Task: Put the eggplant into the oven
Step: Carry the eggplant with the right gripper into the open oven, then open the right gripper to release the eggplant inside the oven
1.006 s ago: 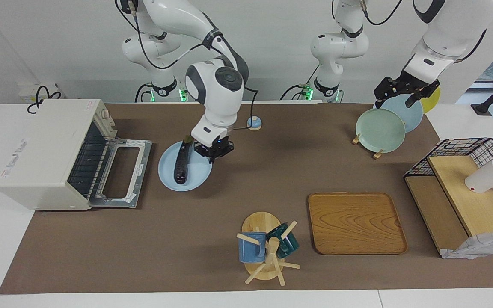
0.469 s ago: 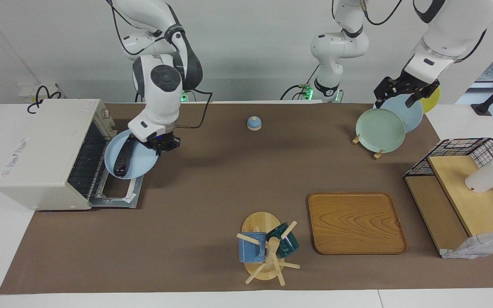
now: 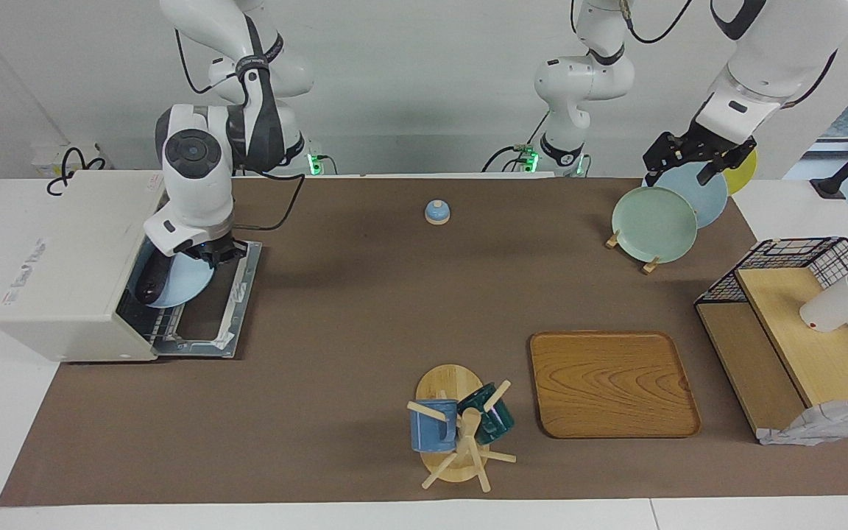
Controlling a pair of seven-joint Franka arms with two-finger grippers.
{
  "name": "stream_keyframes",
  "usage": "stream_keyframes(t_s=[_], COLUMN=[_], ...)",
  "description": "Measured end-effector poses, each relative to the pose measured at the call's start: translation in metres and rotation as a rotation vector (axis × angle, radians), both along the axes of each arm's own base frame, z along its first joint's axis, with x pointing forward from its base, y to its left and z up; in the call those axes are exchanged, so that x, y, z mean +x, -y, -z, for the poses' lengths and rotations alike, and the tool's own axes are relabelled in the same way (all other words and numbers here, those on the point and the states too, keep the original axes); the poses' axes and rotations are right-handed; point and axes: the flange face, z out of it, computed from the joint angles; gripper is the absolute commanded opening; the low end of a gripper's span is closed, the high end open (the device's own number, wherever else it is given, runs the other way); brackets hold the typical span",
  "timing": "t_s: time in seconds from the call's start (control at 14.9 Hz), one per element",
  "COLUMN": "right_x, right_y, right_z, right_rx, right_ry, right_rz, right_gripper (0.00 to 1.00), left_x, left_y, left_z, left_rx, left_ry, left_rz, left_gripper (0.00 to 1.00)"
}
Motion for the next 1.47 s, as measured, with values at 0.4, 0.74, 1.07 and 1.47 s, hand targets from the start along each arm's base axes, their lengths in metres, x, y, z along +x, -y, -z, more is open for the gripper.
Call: stream_keyframes(t_s=[0.4, 0.74, 1.07, 1.47], right_x=[-0.013, -0.017, -0.017, -0.002], right_y=[0.048, 0.048, 0.048, -0.015], right_z=[0.016, 0.025, 0.026, -0.009], right_rx=[0.035, 0.047, 0.109, 0.16], right_ry=[-0.007, 0.025, 0.032, 0.069], right_rz=[-0.061, -0.079, -0.086, -0.119], right_gripper=[0.0, 0.2, 0.35, 0.0], left_x=[0.0, 0.0, 0.0, 0.0], left_y=[0.0, 0.0, 0.0, 0.0], left_z=[0.0, 0.0, 0.0, 0.0], left_rx=[0.0, 0.0, 0.0, 0.0], left_ry=[0.0, 0.0, 0.0, 0.0], left_rz=[0.0, 0.0, 0.0, 0.0], left_gripper=[1.0, 1.0, 1.0, 1.0])
